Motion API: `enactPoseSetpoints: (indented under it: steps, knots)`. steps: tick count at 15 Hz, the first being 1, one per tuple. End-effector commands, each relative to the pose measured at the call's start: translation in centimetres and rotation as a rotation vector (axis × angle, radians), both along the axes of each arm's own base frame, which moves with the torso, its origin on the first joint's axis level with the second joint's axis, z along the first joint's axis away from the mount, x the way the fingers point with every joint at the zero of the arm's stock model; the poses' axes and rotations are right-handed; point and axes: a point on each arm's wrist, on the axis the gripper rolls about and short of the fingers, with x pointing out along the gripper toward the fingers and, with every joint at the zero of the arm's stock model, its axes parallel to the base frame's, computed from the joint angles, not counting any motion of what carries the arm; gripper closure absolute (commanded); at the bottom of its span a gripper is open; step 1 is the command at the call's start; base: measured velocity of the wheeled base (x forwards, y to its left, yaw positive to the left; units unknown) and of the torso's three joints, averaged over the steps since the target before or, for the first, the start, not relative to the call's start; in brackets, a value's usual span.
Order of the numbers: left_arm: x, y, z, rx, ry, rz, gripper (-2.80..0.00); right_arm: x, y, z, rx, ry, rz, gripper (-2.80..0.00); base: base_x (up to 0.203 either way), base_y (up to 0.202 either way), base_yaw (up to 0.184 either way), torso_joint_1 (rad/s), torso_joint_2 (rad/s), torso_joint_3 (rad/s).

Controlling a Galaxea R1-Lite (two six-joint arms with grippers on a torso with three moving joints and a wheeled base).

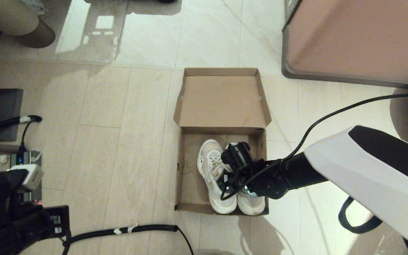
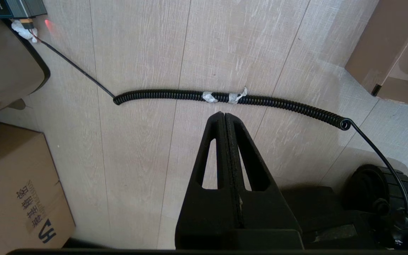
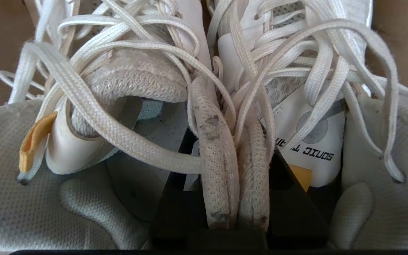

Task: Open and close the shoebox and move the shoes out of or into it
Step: Put the shoes into the shoe box

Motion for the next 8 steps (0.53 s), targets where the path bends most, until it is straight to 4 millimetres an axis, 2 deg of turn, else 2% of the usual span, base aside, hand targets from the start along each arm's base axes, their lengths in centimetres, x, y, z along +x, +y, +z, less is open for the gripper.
enactPoseSetpoints:
  steps: [1, 8]
  knots:
    - [-0.07, 0.01, 0.09, 0.000, -0.007, 0.002, 0.00, 0.56, 0.46, -1.92, -0.002, 0.000, -0.001, 0.00, 0.000, 0.000, 0.000, 0.000, 0.00, 0.000]
    - [-0.54, 0.05, 0.15, 0.001, -0.016, 0.002, 0.00, 1.10, 0.84, -2.91, 0.015, -0.041, -0.013, 0.00, 0.000, 0.000, 0.000, 0.000, 0.00, 0.000]
